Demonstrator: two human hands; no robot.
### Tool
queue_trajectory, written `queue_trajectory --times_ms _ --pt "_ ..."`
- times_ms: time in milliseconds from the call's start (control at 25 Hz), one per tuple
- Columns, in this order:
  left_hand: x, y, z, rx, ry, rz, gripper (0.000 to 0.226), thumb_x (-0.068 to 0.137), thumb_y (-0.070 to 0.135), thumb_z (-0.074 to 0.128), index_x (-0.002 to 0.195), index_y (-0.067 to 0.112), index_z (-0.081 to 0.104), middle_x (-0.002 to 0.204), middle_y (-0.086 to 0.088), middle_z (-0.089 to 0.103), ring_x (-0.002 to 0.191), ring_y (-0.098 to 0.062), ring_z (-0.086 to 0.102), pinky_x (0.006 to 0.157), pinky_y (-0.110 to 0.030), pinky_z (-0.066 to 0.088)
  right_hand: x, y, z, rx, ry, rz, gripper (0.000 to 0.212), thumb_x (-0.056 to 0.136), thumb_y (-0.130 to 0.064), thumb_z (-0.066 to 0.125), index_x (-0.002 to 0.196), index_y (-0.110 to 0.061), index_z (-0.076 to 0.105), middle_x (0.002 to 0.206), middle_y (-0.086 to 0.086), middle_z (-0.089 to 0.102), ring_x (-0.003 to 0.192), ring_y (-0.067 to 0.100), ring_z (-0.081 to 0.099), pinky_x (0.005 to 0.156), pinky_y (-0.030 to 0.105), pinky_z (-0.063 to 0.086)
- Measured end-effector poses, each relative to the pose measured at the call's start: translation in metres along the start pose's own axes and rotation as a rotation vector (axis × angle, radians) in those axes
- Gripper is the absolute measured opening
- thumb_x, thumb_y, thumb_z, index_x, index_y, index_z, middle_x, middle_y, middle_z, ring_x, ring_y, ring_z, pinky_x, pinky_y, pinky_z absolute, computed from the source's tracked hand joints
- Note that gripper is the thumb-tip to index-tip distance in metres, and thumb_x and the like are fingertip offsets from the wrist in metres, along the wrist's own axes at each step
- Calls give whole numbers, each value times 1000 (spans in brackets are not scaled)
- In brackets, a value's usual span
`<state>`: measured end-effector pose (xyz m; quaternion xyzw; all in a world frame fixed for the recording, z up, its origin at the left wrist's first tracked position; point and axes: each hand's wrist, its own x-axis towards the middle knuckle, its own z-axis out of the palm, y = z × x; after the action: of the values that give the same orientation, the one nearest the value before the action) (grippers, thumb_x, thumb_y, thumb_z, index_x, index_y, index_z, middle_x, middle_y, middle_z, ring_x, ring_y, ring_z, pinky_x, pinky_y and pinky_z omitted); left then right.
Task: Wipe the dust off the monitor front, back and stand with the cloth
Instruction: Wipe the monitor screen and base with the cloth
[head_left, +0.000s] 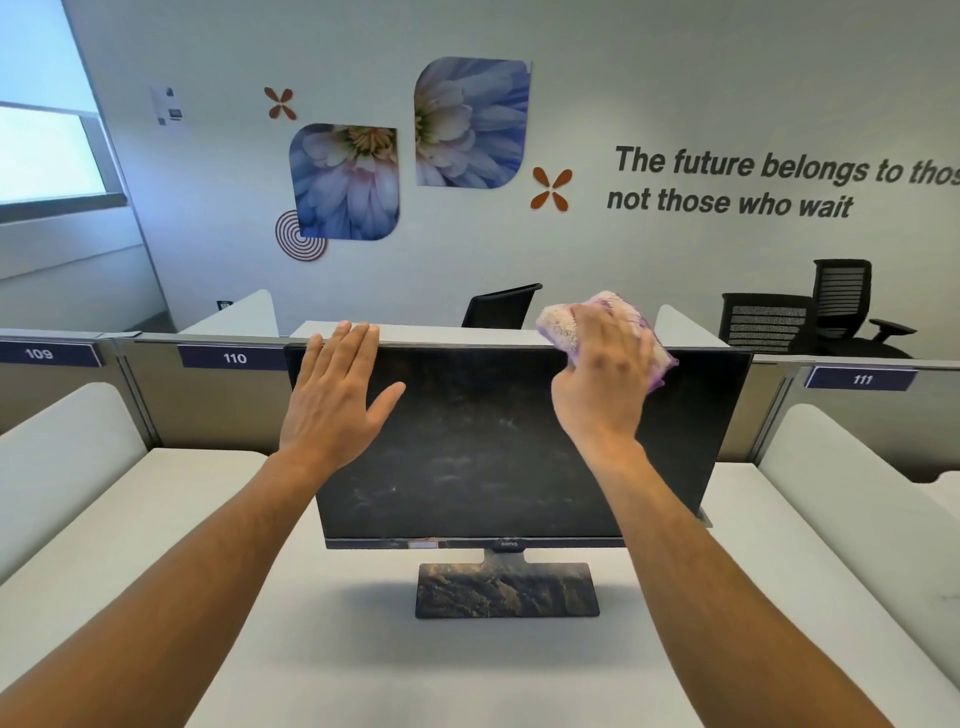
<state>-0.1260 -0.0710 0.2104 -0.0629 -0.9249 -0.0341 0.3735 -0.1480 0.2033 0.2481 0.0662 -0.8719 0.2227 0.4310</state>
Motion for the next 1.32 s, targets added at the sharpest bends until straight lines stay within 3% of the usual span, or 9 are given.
queue_trajectory --times_ms 80,200,560,640,720,880,1000,1120,1320 --pt "0 -4 0 2 -15 -20 73 94 54 38 149 6 33 154 -13 34 146 -29 24 121 -49 12 -2 4 4 -90 -114 37 63 79 -6 65 136 -22 44 147 10 43 141 30 31 117 56 17" --pt "1 -6 1 -15 -19 -41 71 93 55 37 146 7 38 151 -13 39 145 -29 27 121 -49 11 -7 -12 15 -96 -158 -12 61 79 -4 62 135 -21 44 145 8 46 140 30 33 118 58 13" --pt "-1 -14 1 -68 3 -9 63 94 47 53 143 9 42 146 -12 46 140 -29 33 121 -49 12 -23 -111 49 279 -292 -283 53 81 -5 64 131 -18 50 134 6 54 128 26 45 113 46 32" --pt "-2 -16 -1 -97 11 29 61 93 45 55 142 10 43 144 -11 48 138 -29 36 120 -50 16 -21 -116 47 485 -328 -284 47 86 -10 66 130 -20 53 130 4 58 119 23 51 103 45 44" --pt "-2 -16 -1 -75 5 37 61 94 44 56 143 10 42 144 -11 47 139 -29 34 120 -50 15 -15 -108 40 572 -211 -223 41 88 -18 68 127 -23 55 122 -2 61 111 17 57 91 42 50" --pt "-2 -13 1 -49 -2 16 63 96 48 46 145 9 40 148 -12 43 141 -29 31 121 -50 11 0 -59 19 273 124 -52 49 78 -7 70 122 -20 55 123 -1 60 117 20 55 100 44 44" --pt "-3 -12 2 -57 -1 7 65 95 51 42 145 9 39 148 -12 42 142 -30 31 121 -50 10 -1 -32 13 48 7 48 51 76 -5 68 123 -16 52 128 7 58 122 29 51 109 50 35" --pt "-2 -11 4 -59 8 1 63 97 48 47 146 10 38 149 -12 41 143 -30 29 121 -49 8 -13 -39 23 20 -117 -2 52 77 -3 63 126 -15 50 134 7 55 130 29 45 116 52 23" --pt "-4 -16 5 -66 -17 -6 64 96 49 49 146 11 37 150 -9 40 144 -27 27 121 -48 7 -21 -92 40 254 -217 -168 48 81 -4 62 127 -16 54 129 6 58 123 26 48 111 44 34"
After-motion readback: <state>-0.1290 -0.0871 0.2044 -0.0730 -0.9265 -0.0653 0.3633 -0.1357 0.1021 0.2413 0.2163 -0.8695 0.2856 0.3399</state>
